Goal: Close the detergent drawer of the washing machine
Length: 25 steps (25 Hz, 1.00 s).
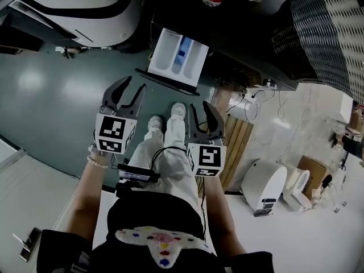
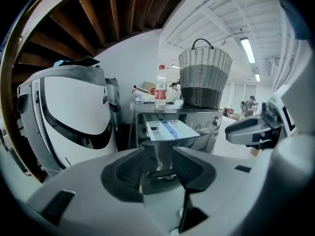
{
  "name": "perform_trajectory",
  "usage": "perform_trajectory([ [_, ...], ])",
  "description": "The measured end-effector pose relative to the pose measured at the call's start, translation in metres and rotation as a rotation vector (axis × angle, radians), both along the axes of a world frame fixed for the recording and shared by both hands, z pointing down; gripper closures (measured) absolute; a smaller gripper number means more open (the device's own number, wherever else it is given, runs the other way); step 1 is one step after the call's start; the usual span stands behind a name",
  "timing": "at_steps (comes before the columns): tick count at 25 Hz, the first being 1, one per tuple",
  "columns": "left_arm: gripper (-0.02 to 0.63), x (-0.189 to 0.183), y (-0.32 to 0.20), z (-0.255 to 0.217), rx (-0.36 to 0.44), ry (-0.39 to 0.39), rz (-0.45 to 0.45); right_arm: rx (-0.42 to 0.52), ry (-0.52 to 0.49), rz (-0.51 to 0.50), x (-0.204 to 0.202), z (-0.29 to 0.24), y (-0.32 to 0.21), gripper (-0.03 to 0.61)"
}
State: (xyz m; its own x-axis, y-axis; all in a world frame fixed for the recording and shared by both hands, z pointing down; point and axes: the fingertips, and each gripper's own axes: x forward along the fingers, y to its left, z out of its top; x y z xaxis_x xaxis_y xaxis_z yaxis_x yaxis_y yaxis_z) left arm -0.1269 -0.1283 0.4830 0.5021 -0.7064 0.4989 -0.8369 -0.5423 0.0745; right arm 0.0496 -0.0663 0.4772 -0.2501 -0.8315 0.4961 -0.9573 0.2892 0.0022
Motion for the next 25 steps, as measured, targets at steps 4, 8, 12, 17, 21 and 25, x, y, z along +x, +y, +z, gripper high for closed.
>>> perform_trajectory([
  [4,0.439,0.004,-0.006,0.017,-0.002,-0.03,0.016,-0.015,0.001,0.015,-0.001,0.019,-0.006,0.451],
  [8,0.437,0.003,-0.013,0.034,-0.022,-0.037,-0.001,-0.031,0.003,0.025,0.0,0.035,-0.011,0.451],
  [12,0.434,0.006,-0.021,0.037,-0.006,-0.053,0.005,-0.044,-0.006,0.044,0.0,0.048,-0.013,0.451],
  [17,0.433,0.006,-0.024,0.041,-0.005,-0.06,0.002,-0.057,-0.021,0.078,-0.001,0.058,-0.014,0.451],
  [21,0.433,0.004,-0.022,0.045,-0.018,-0.052,-0.006,-0.051,-0.023,0.086,-0.004,0.06,-0.016,0.451],
  [25,0.437,0.004,-0.022,0.045,-0.019,-0.054,-0.007,-0.047,-0.02,0.102,-0.008,0.06,-0.016,0.451],
])
